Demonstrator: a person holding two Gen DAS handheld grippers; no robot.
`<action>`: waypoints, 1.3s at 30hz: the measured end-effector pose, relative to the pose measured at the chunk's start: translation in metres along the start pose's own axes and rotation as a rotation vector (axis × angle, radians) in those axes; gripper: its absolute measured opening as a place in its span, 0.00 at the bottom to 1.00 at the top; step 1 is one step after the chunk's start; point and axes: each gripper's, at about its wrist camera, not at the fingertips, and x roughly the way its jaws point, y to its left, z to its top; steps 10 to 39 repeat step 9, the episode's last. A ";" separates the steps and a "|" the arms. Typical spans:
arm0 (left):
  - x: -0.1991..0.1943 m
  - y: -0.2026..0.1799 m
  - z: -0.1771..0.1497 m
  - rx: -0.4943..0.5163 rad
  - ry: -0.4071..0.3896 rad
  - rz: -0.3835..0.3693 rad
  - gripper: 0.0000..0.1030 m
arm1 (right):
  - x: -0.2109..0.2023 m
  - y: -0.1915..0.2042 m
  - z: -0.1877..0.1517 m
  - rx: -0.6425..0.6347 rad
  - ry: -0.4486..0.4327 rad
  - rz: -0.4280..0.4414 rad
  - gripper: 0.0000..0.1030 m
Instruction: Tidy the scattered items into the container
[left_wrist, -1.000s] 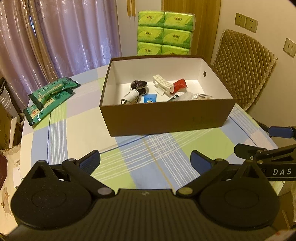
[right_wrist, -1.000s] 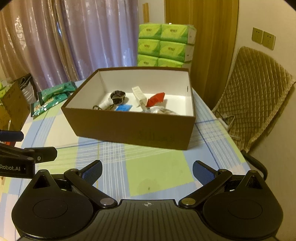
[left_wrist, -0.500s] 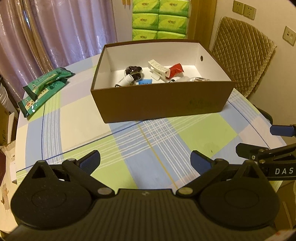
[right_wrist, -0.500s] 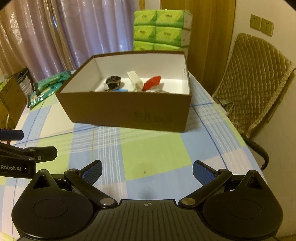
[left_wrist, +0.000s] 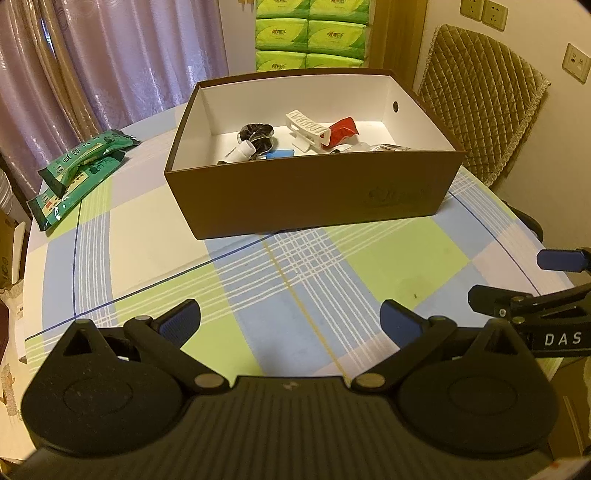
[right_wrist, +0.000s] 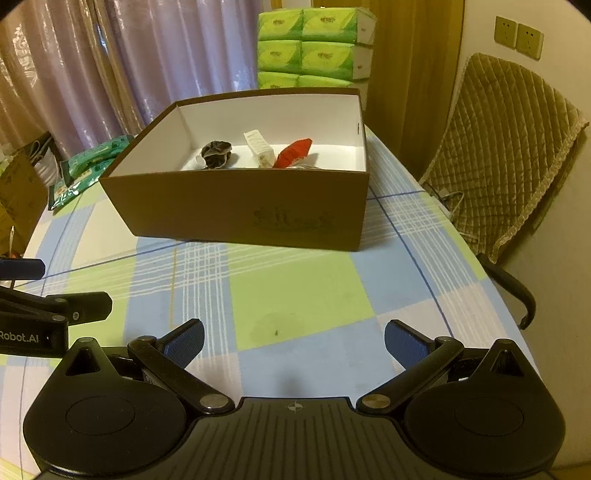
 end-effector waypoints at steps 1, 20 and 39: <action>0.001 -0.001 0.001 0.000 0.001 0.001 0.99 | 0.001 -0.001 0.000 0.001 0.001 0.000 0.98; 0.004 -0.007 0.004 0.011 -0.010 -0.006 0.99 | 0.005 -0.008 0.003 0.013 0.008 -0.005 0.98; 0.004 -0.007 0.004 0.011 -0.010 -0.006 0.99 | 0.005 -0.008 0.003 0.013 0.008 -0.005 0.98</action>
